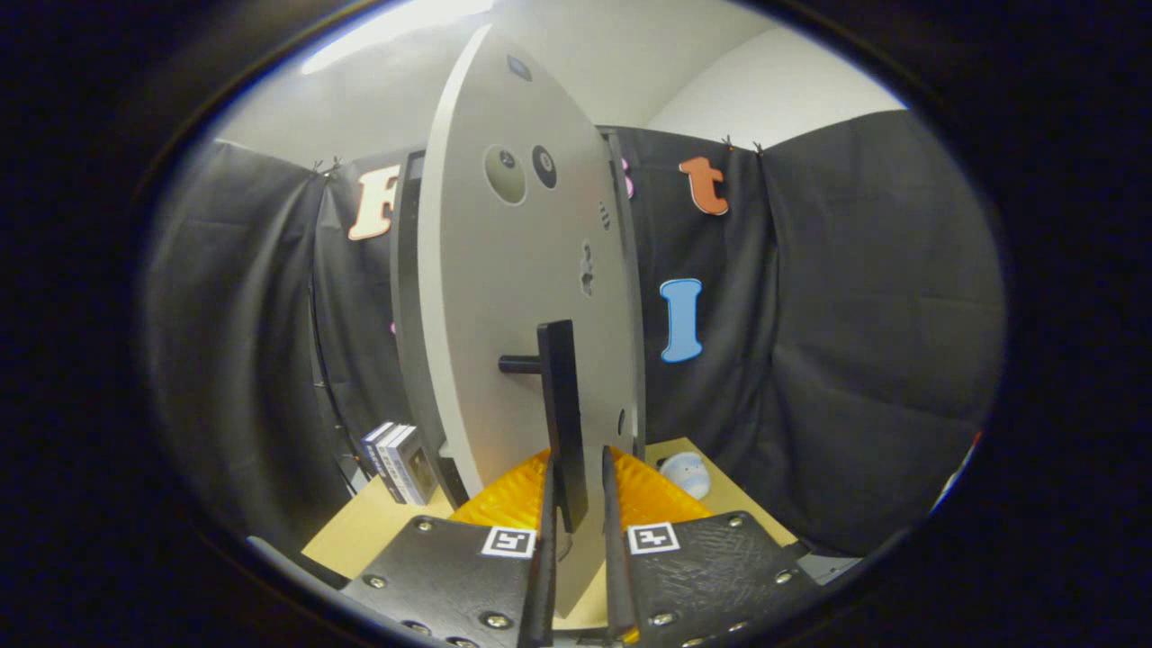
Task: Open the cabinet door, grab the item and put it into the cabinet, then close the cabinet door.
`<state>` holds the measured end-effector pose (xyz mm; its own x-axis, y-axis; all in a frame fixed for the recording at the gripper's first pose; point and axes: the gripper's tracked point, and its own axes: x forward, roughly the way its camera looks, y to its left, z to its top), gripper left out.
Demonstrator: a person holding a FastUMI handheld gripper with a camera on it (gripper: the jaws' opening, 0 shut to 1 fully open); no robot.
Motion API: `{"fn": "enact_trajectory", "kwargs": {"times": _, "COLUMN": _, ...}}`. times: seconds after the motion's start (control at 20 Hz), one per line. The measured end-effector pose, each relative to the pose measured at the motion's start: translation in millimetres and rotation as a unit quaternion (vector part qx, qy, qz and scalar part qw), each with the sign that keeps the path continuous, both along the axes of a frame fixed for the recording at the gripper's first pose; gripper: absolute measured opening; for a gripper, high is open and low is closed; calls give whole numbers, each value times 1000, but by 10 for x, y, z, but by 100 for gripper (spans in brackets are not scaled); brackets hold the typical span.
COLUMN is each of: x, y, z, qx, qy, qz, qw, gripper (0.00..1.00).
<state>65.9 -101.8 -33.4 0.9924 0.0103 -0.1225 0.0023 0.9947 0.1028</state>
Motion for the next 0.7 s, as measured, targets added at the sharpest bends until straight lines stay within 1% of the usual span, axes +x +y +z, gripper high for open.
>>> {"fn": "enact_trajectory", "kwargs": {"times": 0.15, "x": 36, "y": -318, "z": -20, "qx": 5, "qy": -3, "qz": -10, "qw": 1000, "gripper": 23}}
{"fn": "enact_trajectory", "kwargs": {"times": 0.3, "x": 39, "y": -431, "z": 59, "qx": 9, "qy": -20, "qz": 11, "qw": 1000, "gripper": 23}}
{"fn": "enact_trajectory", "kwargs": {"times": 0.4, "x": 13, "y": -684, "z": 83, "qx": -4, "qy": -23, "qz": 4, "qw": 1000, "gripper": 13}}
{"fn": "enact_trajectory", "kwargs": {"times": 0.45, "x": 7, "y": -796, "z": 79, "qx": 0, "qy": -23, "qz": 2, "qw": 1000, "gripper": 13}}
{"fn": "enact_trajectory", "kwargs": {"times": 0.7, "x": 62, "y": -932, "z": 46, "qx": 26, "qy": -16, "qz": 43, "qw": 999, "gripper": 13}}
